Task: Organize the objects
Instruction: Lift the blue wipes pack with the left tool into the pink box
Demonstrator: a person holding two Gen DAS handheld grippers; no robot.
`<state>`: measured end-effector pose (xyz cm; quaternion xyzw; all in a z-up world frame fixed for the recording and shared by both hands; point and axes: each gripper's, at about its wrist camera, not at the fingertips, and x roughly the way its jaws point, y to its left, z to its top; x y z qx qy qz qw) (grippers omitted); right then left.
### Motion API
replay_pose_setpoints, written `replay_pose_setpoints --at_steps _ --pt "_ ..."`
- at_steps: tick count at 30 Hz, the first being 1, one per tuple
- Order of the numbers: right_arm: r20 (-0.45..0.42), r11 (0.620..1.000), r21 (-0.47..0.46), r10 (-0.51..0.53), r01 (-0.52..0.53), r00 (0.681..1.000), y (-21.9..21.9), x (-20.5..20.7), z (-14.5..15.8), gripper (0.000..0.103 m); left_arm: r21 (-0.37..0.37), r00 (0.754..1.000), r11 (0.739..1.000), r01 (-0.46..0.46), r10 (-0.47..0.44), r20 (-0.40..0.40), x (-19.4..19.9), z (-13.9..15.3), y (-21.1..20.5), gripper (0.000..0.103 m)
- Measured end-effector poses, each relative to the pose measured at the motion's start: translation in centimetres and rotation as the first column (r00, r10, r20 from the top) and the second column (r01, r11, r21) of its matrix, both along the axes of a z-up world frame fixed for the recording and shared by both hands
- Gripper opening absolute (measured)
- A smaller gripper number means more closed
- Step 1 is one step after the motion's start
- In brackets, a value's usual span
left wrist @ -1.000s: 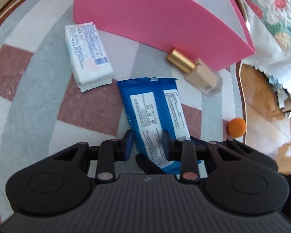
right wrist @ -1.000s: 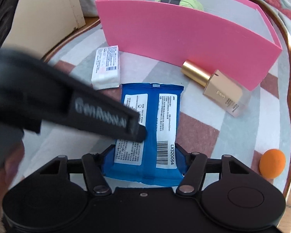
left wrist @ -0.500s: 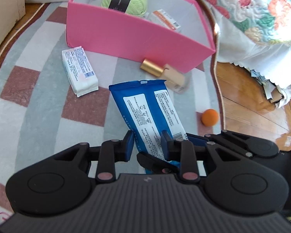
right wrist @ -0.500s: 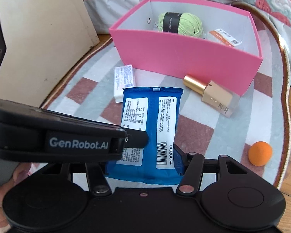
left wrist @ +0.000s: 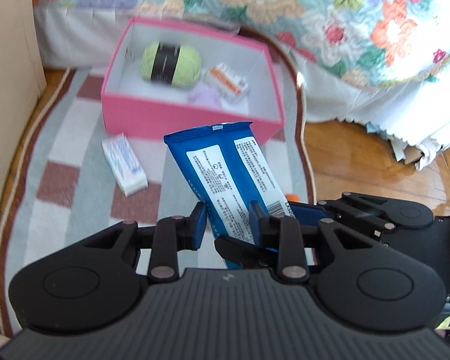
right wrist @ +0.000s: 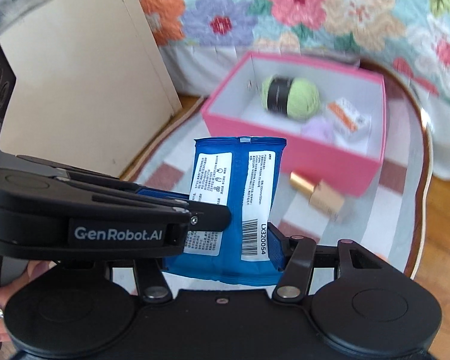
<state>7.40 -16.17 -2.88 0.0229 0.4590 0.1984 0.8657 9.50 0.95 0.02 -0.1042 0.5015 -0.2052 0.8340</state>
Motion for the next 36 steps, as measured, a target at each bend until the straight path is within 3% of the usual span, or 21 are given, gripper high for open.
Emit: replay_pose_setpoints --at_steps 11,15,25,29,36 --pt "0.132 0.996 -0.005 0.086 -0.086 0.988 0.6 4.6 6.1 0.062 -0.016 0.991 0.998 -0.052 0.054 0.124 3.8 6.0 1.7 0.030" --pt "0.172 0.989 -0.039 0.145 -0.141 0.974 0.7 7.8 6.7 0.061 -0.028 0.989 0.995 -0.100 0.103 0.109 6.8 6.3 2.2 0.031" --pt "0.108 0.972 -0.074 0.231 -0.223 0.967 0.3 16.6 5.0 0.059 -0.023 0.986 0.986 -0.163 0.163 0.015 14.4 3.6 2.1 0.031" --pt "0.037 0.959 -0.070 0.279 -0.276 0.960 -0.7 20.0 2.7 0.059 -0.042 0.979 0.982 -0.187 0.182 -0.088 17.8 0.6 1.7 0.031" --pt "-0.041 0.938 -0.060 0.340 -0.342 0.939 -2.1 23.5 -2.0 0.059 0.058 0.976 0.993 -0.101 0.111 -0.188 21.7 -3.6 -0.8 0.031"
